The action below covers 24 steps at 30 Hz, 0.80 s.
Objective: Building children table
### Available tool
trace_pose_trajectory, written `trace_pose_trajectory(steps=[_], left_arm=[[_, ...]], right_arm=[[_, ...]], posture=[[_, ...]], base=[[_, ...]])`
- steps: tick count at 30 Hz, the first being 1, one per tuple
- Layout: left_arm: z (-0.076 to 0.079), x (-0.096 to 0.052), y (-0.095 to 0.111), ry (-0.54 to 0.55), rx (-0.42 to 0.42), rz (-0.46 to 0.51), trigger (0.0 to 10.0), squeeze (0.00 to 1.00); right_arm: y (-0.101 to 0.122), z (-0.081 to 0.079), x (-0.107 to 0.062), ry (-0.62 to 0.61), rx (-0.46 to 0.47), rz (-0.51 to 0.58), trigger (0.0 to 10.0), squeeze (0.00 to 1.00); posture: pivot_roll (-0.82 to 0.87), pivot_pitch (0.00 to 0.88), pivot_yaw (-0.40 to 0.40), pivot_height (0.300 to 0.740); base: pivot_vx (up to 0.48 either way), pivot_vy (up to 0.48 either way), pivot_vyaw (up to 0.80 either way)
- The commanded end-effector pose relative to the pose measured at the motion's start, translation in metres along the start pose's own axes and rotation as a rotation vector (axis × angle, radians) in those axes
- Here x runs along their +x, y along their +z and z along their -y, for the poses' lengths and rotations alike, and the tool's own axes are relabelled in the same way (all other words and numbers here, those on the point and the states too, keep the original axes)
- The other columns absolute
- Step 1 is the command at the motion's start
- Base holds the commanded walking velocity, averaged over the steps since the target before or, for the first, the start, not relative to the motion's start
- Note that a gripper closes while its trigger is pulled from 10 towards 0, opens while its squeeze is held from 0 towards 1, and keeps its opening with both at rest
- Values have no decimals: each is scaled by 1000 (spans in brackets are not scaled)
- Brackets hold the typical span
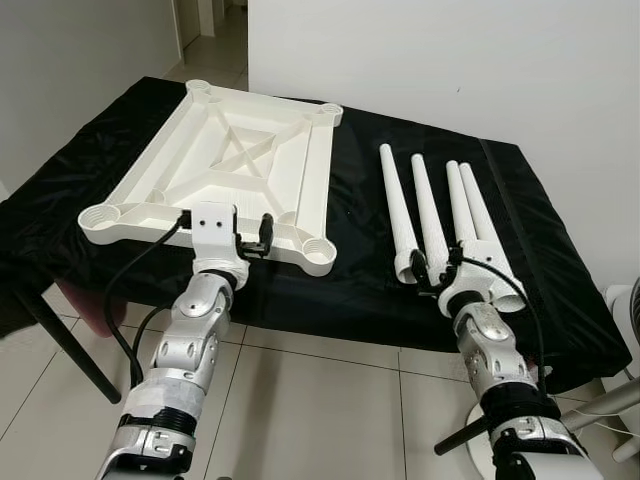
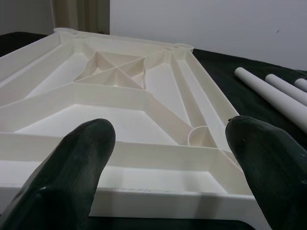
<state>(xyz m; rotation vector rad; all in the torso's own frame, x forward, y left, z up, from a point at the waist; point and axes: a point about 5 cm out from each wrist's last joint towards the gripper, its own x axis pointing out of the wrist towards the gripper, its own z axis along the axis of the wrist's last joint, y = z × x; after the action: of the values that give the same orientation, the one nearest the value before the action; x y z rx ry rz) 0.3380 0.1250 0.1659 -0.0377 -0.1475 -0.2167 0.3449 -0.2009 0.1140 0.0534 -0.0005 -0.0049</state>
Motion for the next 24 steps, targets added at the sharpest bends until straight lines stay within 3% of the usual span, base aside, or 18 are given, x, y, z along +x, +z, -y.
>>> trace_pose_trajectory(steps=[1,5,10,14,21,22,24], left_arm=[[5,-3,-4,-36,10,-7,10000,0],[5,-3,-4,-35,9,-3,10000,0],[5,-3,-4,-35,8,2,10000,0],[5,-2,-3,-33,5,8,10000,0],[5,-3,-3,-31,7,9,10000,0],[5,-3,-3,-29,2,11,10000,0],[5,-3,-3,-27,4,10,10000,0]], right_arm=[[-16,10,-6,-62,35,-70,10000,0],[-20,10,-8,-60,43,-84,10000,0],[-28,9,-11,-70,131,-101,10000,0],[-40,2,-14,-17,58,-148,10000,0],[-51,3,-18,-28,83,-203,10000,0],[-52,3,-19,-32,99,-199,10000,1000],[-51,3,-20,-32,109,-183,10000,1000]], posture=[[1,44,-99,740],[1,44,-99,740],[1,43,-99,740],[1,39,-100,740],[4,42,-101,740],[5,48,-99,740],[4,47,-99,740]], base=[[0,0,0],[0,0,0],[0,0,0],[0,0,0],[0,0,0],[0,0,0],[0,0,0]])
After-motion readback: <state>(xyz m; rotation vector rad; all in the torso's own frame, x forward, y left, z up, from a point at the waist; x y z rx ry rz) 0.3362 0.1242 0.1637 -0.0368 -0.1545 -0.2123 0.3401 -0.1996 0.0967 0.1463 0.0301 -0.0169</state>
